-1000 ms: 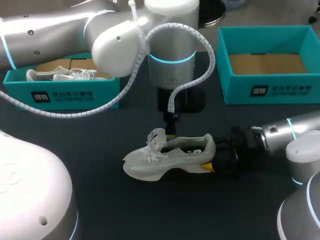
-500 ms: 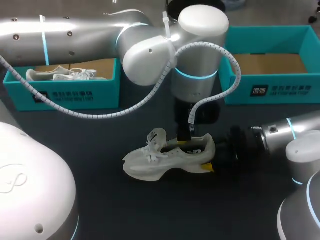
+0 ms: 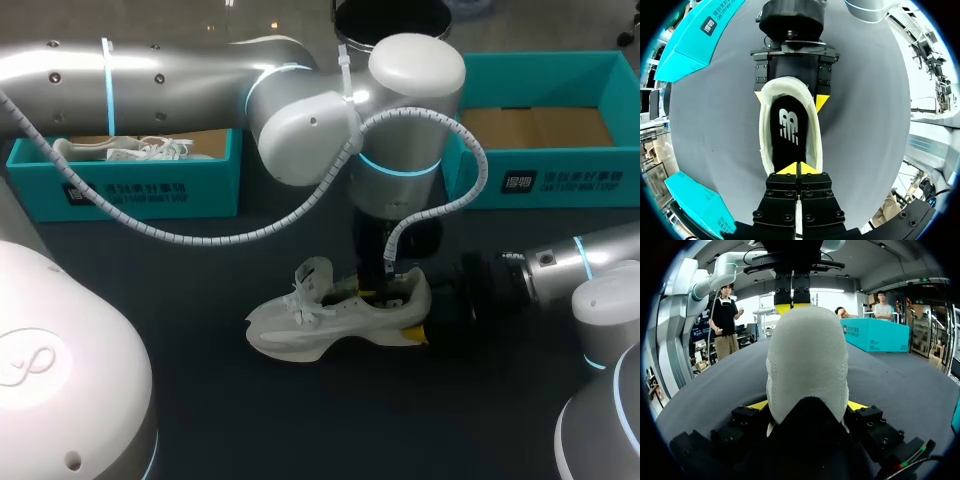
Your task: Take the shoe out of the shoebox, open the shoe tongue, remove and reinsert the insole, then place the shoe into the shoebox
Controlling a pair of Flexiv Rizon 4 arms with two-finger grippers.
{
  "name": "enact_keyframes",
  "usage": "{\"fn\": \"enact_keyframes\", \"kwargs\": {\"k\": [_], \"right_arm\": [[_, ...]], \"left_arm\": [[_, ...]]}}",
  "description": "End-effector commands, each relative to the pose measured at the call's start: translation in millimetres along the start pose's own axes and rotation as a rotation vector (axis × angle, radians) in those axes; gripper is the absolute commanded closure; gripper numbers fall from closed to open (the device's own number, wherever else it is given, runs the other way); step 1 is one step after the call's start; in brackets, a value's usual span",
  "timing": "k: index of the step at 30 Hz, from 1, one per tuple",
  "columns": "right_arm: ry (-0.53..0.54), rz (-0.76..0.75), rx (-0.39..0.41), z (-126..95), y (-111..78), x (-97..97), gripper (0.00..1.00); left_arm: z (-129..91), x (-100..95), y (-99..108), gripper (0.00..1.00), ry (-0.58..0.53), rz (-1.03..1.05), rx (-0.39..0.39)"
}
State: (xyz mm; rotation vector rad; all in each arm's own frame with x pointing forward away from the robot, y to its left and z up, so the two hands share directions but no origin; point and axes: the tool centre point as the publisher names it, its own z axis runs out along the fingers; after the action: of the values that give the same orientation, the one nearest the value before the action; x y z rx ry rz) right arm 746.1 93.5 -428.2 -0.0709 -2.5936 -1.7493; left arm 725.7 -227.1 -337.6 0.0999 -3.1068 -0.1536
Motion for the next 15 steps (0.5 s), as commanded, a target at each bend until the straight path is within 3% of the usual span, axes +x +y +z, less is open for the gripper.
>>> {"fn": "enact_keyframes", "kwargs": {"k": [1,15], "right_arm": [[-0.002,0.001,0.002,5.1,-4.2,0.3,1.00],[-0.002,0.001,0.002,5.1,-4.2,0.3,1.00]], "left_arm": [[15.0,1.4,-7.3,1.00,0.000,-0.001,-0.011],[37.4,13.9,-7.1,1.00,0.020,0.021,-0.010]]}}
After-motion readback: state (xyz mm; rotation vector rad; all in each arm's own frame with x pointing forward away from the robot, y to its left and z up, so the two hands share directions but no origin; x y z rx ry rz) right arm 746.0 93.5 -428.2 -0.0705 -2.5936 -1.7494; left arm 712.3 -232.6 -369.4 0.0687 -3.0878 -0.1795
